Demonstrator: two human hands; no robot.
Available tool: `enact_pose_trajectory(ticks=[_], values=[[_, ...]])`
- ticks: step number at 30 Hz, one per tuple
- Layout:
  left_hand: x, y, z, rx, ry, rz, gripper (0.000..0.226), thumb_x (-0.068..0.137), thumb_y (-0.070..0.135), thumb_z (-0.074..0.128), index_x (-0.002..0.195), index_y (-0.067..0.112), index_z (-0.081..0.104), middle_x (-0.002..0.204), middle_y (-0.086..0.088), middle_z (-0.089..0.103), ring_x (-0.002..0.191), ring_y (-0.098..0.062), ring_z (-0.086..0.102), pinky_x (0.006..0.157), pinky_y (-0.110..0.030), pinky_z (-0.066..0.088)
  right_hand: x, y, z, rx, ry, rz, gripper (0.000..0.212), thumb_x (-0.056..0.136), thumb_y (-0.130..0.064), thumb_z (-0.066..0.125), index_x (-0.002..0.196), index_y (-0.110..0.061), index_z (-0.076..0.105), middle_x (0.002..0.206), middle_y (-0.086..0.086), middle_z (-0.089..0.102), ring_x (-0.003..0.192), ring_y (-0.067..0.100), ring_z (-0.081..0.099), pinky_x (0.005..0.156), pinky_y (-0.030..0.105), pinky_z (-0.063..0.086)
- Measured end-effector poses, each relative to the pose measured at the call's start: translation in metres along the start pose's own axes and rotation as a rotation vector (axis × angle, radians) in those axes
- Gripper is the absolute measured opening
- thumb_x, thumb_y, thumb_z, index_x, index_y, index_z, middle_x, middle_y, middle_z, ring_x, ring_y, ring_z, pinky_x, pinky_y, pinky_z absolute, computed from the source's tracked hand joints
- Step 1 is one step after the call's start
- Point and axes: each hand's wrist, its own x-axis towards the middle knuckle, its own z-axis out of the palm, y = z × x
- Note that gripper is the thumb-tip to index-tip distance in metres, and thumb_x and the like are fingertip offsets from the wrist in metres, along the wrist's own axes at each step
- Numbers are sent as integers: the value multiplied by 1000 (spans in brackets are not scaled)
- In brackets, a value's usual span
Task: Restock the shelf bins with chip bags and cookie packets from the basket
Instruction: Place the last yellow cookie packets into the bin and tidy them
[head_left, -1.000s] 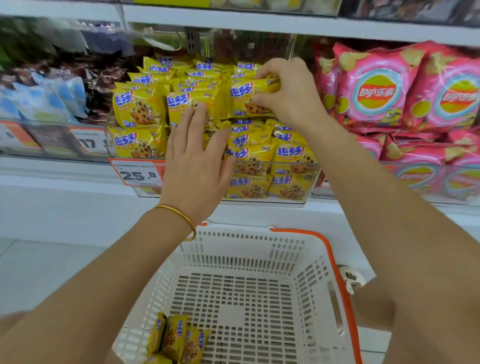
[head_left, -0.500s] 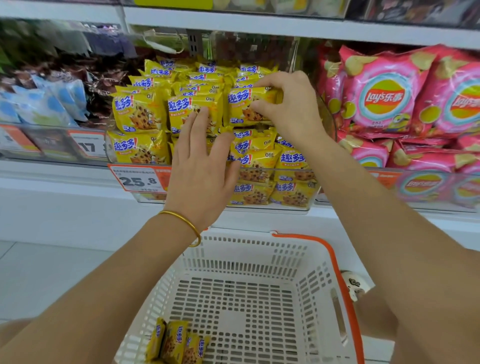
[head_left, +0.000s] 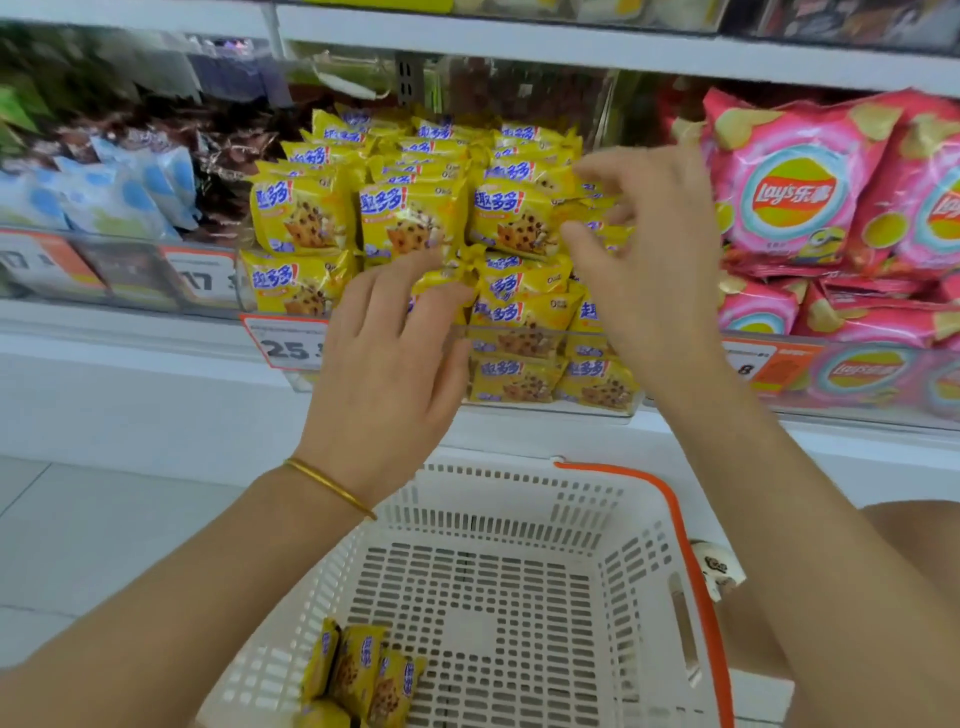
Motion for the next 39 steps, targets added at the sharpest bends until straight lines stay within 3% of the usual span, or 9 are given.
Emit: enact_pose_trajectory(ticks=[5, 10, 13, 17, 22, 25, 28, 33, 39], values=[[-58, -18, -16, 84, -340, -23, 29, 83, 17, 49, 107, 6, 61, 120, -18, 55, 103, -37, 48, 85, -46, 43, -111, -20, 36, 251, -257, 77, 20, 85, -4, 56, 101, -14, 63, 97, -9, 46, 70, 8, 54, 63, 21, 43], [-131, -47, -18, 117, -761, -171, 33, 76, 22, 48, 100, 8, 67, 120, -19, 59, 102, -45, 54, 75, -55, 53, -246, 4, 140, 122, -1219, 272, 28, 95, -8, 45, 119, -5, 57, 98, 7, 51, 80, 18, 52, 67, 19, 37], [-150, -58, -18, 162, -893, -193, 25, 77, 13, 64, 101, 7, 68, 123, -19, 58, 107, -45, 53, 80, -54, 50, -319, 6, 185, 89, -1640, 390, 34, 94, -16, 52, 125, -4, 48, 127, 18, 51, 110, 33, 54, 90, 41, 49], [-150, -66, -13, 144, -950, -282, 35, 91, 23, 51, 125, 18, 55, 146, -5, 36, 131, -30, 30, 103, -43, 33, -361, 2, 230, 78, -1641, 540, 55, 94, -24, 55, 143, -14, 32, 143, 15, 40, 118, 33, 51, 93, 41, 48], [-146, -77, -7, 138, -990, -337, 37, 95, 27, 42, 130, 21, 49, 147, 0, 31, 132, -23, 25, 104, -37, 30, -375, 3, 272, -113, -1732, 453, 71, 98, -19, 49, 152, -23, 4, 159, 10, 6, 142, 36, 17, 111, 48, 30], [-146, -80, -5, 129, -981, -331, 36, 94, 27, 37, 124, 16, 54, 141, -4, 39, 128, -27, 31, 102, -40, 35, -385, -2, 285, -167, -1738, 494, 56, 97, -17, 45, 148, -19, 23, 150, 14, 29, 136, 35, 29, 97, 44, 38], [-144, -80, -3, 127, -1005, -351, 34, 95, 26, 41, 126, 18, 51, 139, -1, 38, 128, -24, 30, 102, -36, 34, -390, -4, 283, -189, -1561, 574, 18, 90, -10, 48, 105, -12, 57, 109, 13, 60, 97, 30, 58, 67, 33, 39], [-138, -76, 1, 127, -1038, -341, 34, 96, 26, 40, 127, 19, 50, 140, -1, 37, 129, -23, 29, 104, -34, 34, -369, 9, 261, 11, -1483, 792, 29, 83, -3, 58, 61, -13, 42, 65, 5, 48, 55, 17, 42, 47, 26, 31], [-116, -66, 10, 38, -1201, -363, 38, 96, 26, 45, 133, 18, 43, 133, -5, 45, 124, -24, 40, 102, -38, 37, -265, 26, 183, 500, -1424, 1005, 16, 85, -2, 65, 100, -7, 62, 98, 9, 65, 92, 23, 64, 80, 34, 55]])
